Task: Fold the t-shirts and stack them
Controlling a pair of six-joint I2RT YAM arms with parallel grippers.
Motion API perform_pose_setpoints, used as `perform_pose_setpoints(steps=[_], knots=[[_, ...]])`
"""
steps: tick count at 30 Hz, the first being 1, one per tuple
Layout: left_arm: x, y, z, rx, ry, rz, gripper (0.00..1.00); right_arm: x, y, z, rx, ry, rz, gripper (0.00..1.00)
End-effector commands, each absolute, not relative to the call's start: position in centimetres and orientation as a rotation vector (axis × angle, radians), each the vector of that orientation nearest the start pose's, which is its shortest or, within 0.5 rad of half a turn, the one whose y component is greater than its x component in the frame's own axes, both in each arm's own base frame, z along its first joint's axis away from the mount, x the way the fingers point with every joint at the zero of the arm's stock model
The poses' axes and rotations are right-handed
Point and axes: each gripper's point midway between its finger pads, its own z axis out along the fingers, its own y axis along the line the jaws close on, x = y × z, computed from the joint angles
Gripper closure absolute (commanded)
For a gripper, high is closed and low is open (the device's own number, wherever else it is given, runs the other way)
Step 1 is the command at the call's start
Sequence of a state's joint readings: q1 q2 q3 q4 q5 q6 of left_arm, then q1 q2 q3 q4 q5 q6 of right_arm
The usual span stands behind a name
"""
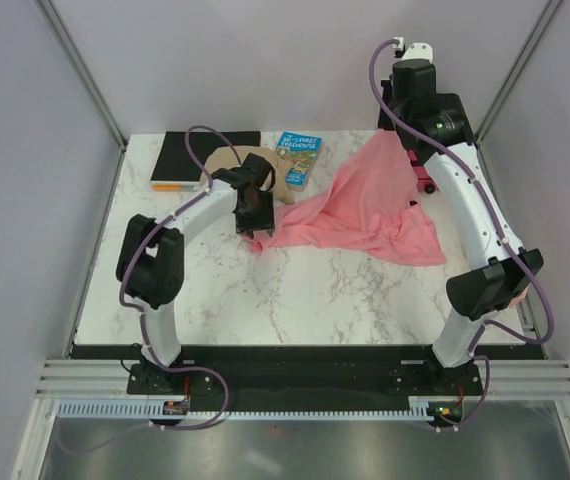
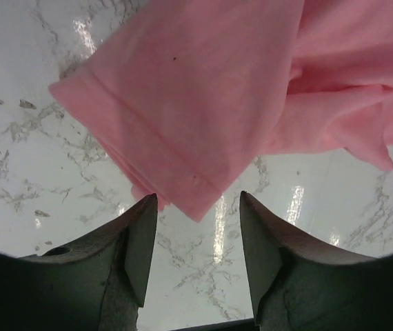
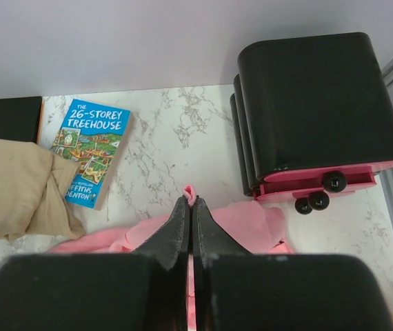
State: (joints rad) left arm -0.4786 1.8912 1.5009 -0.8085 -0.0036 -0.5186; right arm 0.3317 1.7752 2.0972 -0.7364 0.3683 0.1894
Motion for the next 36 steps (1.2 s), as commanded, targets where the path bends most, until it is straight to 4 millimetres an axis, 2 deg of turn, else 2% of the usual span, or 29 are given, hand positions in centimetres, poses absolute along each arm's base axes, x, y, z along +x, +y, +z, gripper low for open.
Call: perform_pose_setpoints(steps=[1,11,14,17,20,21,25,28,30,34,35,36], knots=[[37.8,-20.6,8.4,0.034,2.740,-0.166,0.42,47.4,11.2,38.4,0.106,1.931,0.043,1.00],[37.2,-20.5,6.5,0.009,2.784,-0.120,0.45,47.7,11.3,37.7,0.105,1.948,0.045,1.00],[37.0,-20.4,5.9,0.012,2.799,-0.108,0.51,47.8,11.5,37.4,0.103,1.955,0.050,1.00],[36.7,-20.3,5.4,0.016,2.810,-0.103,0.66,47.9,11.7,37.1,0.099,1.960,0.056,1.00],[36.6,-20.3,4.8,0.020,2.823,-0.090,0.94,47.9,11.7,37.1,0.097,1.960,0.052,1.00],[36.5,-20.3,4.6,0.023,2.826,-0.089,0.98,48.0,11.7,37.1,0.100,1.960,0.052,1.00],[36.4,-20.4,4.3,0.033,2.835,-0.083,0.98,48.0,11.6,36.9,0.097,1.962,0.047,1.00],[36.9,-20.3,5.4,0.023,2.796,-0.076,0.98,48.0,11.4,36.5,0.099,1.971,0.035,1.00],[37.5,-19.8,7.5,-0.001,2.732,-0.061,0.98,47.9,11.3,36.5,0.106,1.968,0.025,1.00],[38.9,-18.8,13.3,-0.085,2.567,-0.054,0.98,47.7,10.6,37.1,0.129,1.947,0.008,1.00],[39.2,-18.0,14.5,-0.116,2.524,-0.021,0.98,47.5,10.3,37.4,0.140,1.936,0.006,1.00],[39.2,-17.6,17.0,-0.159,2.459,-0.042,0.98,47.4,10.1,37.7,0.148,1.928,-0.002,1.00]])
